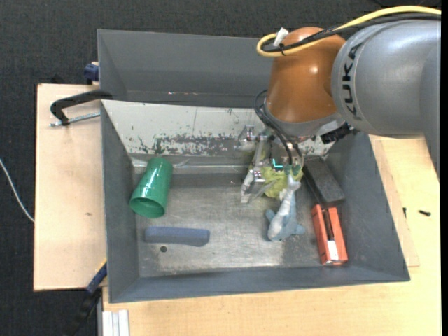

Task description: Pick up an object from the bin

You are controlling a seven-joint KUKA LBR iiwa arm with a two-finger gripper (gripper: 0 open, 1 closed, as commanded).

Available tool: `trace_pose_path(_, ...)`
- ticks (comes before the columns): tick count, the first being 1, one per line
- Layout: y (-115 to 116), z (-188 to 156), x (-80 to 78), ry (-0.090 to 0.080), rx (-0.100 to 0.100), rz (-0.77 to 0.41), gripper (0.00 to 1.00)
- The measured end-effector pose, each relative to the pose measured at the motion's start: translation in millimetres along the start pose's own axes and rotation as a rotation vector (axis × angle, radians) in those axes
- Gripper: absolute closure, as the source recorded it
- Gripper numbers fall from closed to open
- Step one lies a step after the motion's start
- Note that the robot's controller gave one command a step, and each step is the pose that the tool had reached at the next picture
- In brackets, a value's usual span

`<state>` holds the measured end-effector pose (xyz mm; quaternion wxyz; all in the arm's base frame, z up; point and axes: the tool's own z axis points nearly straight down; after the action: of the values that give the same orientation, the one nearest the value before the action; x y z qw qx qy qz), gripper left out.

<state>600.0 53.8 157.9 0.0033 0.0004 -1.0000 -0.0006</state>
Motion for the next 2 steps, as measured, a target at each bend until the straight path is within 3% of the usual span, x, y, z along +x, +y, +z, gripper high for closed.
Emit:
trace_pose_path(1,-0.2,-4.6,-1.9,-0.008,0.0,0.001,0.0)
trace_pose_path(2,-47.8,41.7,6.9,-0.014,-0.001,-0.006,0.0)
